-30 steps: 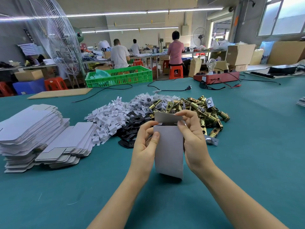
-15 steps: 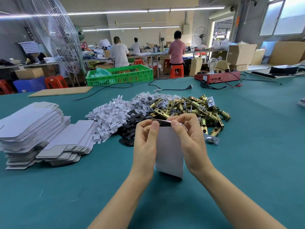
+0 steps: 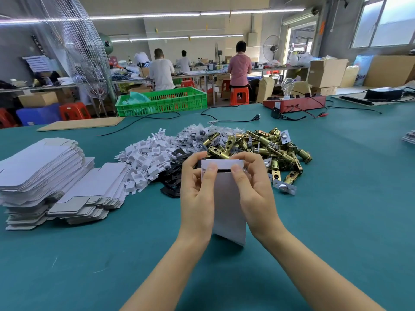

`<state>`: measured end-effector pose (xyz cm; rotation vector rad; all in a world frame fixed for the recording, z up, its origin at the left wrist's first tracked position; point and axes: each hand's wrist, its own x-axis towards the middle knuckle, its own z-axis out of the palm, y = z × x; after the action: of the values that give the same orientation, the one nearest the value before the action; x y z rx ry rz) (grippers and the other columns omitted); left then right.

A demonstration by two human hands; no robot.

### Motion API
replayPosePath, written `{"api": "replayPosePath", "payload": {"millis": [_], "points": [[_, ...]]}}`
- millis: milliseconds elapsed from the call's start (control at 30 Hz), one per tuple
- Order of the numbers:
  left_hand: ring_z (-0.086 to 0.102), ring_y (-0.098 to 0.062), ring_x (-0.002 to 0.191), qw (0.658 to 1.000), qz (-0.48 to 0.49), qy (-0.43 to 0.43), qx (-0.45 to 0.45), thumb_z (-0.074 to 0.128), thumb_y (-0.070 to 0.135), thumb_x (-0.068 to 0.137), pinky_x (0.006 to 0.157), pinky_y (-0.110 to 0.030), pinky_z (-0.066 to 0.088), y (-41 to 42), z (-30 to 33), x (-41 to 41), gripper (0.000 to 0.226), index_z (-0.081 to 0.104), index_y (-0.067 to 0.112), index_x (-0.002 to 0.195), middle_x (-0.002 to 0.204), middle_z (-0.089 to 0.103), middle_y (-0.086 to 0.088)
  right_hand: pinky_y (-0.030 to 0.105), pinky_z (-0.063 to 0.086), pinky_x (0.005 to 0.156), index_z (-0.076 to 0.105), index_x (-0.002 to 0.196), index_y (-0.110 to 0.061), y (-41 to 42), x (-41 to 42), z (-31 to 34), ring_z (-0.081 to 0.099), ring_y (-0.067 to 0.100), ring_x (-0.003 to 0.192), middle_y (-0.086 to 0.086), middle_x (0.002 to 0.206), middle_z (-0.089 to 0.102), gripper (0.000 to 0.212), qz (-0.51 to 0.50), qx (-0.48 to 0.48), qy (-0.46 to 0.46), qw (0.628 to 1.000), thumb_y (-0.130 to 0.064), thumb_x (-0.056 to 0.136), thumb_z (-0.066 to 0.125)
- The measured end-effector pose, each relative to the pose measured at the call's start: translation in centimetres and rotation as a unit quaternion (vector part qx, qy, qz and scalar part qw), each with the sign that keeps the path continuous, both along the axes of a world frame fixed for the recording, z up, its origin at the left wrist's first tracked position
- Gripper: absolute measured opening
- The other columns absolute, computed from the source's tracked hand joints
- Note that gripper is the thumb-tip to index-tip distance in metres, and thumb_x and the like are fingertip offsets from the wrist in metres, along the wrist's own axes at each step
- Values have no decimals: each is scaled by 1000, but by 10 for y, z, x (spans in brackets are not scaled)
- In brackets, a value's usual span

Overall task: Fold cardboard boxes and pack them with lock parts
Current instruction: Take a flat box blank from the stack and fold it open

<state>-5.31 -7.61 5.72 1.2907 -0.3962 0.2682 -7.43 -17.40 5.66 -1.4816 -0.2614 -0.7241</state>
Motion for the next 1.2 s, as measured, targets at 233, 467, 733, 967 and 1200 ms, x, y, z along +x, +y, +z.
{"api": "replayPosePath", "payload": {"millis": [233, 467, 733, 967, 1200], "points": [[58, -1, 77, 1000, -14, -2, 12, 55, 38, 88, 67, -14, 48, 0, 3, -1, 14, 63, 49, 89, 80, 64, 17, 13, 39, 69, 54, 100, -30, 0, 1, 2, 49, 0, 74, -17, 90, 56, 14, -22, 2, 1, 1000, -24, 93, 44], [58, -8, 81, 999, -27, 0, 22, 53, 36, 88, 75, -27, 48, 0, 3, 0, 15, 64, 47, 90, 83, 65, 13, 14, 41, 71, 54, 98, -25, -2, 1, 2, 51, 2, 80, -6, 93, 57, 12, -25, 24, 4, 999, -22, 91, 44], [57, -4, 76, 999, -31, -17, 37, 53, 36, 89, 68, -18, 47, 1, 3, 2, 15, 63, 47, 88, 80, 64, 15, 14, 44, 72, 52, 98, -16, -2, 1, 2, 54, -1, 80, -3, 96, 62, 11, -4, 46, -3, 999, -18, 90, 44], [56, 3, 74, 998, -39, -32, 42, 49, 30, 91, 66, -12, 46, 2, 4, 2, 20, 63, 44, 89, 82, 65, 20, 19, 46, 77, 52, 97, -20, -2, 1, 2, 56, 2, 86, -5, 99, 62, 10, -4, 28, -4, 1000, -18, 90, 45], [53, -8, 77, 998, -46, -19, 31, 50, 33, 89, 73, -31, 41, 4, 3, 5, 17, 64, 42, 85, 81, 63, 15, 21, 45, 81, 52, 96, -20, -2, 2, 2, 56, 7, 91, 5, 103, 61, 9, -8, 12, -16, 1000, -17, 92, 44]]}}
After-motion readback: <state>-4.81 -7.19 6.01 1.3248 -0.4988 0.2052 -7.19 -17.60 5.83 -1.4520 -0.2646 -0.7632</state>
